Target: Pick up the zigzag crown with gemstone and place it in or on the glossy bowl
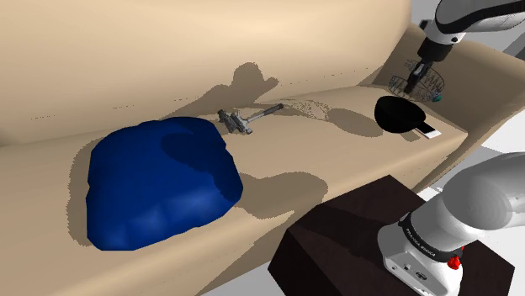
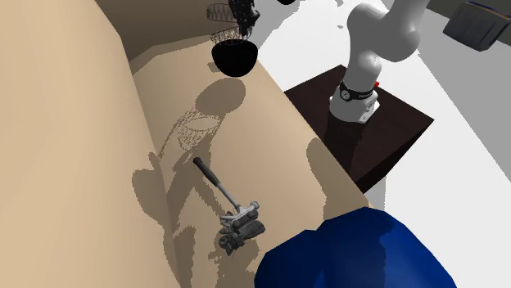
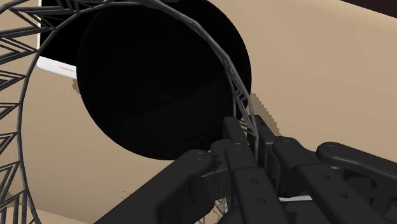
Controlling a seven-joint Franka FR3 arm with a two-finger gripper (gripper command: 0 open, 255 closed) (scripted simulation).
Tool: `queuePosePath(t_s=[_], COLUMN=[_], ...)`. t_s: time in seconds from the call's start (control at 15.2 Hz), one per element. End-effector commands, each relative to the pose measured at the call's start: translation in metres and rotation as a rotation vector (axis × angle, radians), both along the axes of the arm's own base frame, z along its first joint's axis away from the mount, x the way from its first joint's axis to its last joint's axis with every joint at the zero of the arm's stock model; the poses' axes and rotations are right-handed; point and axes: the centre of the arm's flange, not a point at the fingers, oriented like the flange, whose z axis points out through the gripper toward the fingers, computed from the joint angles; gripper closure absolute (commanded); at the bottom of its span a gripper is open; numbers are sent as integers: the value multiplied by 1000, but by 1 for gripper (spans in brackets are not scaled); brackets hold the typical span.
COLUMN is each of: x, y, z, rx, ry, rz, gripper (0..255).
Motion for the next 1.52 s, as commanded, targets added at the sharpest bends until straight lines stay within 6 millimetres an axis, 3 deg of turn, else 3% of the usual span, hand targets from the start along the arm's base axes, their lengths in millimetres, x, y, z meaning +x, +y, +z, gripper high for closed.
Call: queuePosePath(t_s=[0.0,0.53,0.99,1.06,1.39,1.45], x=[-1,-1,-1,-1,-1,-1], y=[1,1,1,1,1,2], z=[-10,-52,-52,-52,-52,-39], rx=[0,0,0,0,0,0], ry=[-1,-1,-1,-1,-1,-1], rz=[0,0,0,0,0,0], gripper=[255,255,255,0,0,0])
